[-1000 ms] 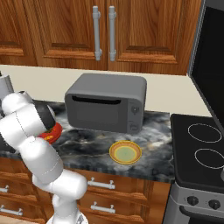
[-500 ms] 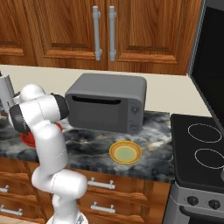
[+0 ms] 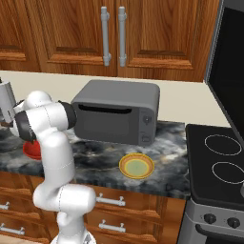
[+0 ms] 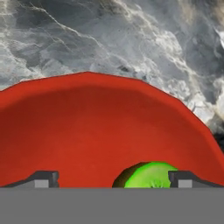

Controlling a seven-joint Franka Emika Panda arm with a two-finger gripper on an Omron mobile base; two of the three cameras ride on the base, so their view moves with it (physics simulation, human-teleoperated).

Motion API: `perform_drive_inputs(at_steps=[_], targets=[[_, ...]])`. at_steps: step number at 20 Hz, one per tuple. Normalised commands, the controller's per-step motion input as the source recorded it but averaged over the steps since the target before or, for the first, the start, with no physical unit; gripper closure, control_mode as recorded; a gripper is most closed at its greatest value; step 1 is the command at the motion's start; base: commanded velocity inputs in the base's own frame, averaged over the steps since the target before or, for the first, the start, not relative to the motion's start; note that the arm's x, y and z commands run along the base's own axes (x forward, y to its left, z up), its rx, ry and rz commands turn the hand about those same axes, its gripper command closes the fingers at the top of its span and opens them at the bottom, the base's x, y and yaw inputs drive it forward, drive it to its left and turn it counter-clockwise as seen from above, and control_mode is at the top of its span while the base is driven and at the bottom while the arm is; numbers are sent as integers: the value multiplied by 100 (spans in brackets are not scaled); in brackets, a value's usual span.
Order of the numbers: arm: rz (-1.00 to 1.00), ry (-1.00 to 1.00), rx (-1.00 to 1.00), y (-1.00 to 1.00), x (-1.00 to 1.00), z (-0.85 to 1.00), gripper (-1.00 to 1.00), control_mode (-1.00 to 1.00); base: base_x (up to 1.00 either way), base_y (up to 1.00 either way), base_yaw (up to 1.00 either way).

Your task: Remove the kiwi from the bowl and place it on the small plate. Then place the bowl with only the shrimp in the microwave, close the door, and press the start button to microwave the shrimp.

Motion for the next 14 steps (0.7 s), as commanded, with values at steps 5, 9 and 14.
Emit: perform_drive_inputs(at_steps=[5, 9, 14], targets=[[1, 0, 0, -28, -2, -5, -100, -100, 0, 0, 0], [0, -4, 0, -40, -11, 0, -100, -100, 0, 0, 0], [0, 0, 0, -13, 0, -15, -100, -100, 0, 0, 0]])
